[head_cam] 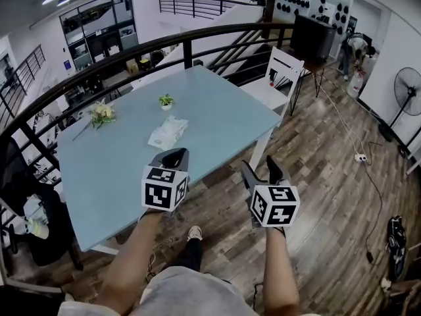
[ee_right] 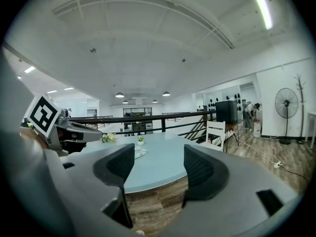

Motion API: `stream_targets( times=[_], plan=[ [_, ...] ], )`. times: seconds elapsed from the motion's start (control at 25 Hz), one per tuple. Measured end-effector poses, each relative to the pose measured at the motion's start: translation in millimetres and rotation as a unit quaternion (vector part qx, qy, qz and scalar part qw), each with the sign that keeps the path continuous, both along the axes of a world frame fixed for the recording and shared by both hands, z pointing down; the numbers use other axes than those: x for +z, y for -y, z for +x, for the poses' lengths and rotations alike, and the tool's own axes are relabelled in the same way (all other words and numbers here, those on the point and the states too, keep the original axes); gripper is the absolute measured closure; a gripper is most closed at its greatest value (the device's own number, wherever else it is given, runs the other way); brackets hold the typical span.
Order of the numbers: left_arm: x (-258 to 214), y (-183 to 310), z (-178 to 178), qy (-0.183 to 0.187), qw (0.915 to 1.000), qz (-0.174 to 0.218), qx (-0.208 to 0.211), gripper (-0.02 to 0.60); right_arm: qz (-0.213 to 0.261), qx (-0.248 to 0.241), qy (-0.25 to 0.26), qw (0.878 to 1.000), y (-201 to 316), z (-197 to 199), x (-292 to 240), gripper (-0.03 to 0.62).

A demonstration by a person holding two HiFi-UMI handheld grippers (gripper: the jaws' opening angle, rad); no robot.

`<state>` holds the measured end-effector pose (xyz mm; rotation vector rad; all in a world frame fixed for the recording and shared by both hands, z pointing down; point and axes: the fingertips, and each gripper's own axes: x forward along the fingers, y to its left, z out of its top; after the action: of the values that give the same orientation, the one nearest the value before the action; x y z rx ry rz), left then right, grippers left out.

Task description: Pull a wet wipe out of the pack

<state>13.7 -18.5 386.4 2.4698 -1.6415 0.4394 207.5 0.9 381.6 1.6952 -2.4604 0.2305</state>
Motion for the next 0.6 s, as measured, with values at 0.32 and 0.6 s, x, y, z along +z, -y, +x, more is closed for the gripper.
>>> stream_targets(
  times=[0.32, 0.6],
  plan=[
    [10.3, 34.2, -18.6, -0.002, 0.9997, -0.008, -0.023, 0.588, -0.008, -0.016, -0.006, 1.0, 43.7, -12.3, 8.0, 0.299],
    [9.8, 75.4, -43.0, 0.001, 0.9988, -0.013, -0.048, 0.588, -0.017, -0.038, -0.004, 0.999, 95.5, -32.9, 9.9, 0.299]
  ],
)
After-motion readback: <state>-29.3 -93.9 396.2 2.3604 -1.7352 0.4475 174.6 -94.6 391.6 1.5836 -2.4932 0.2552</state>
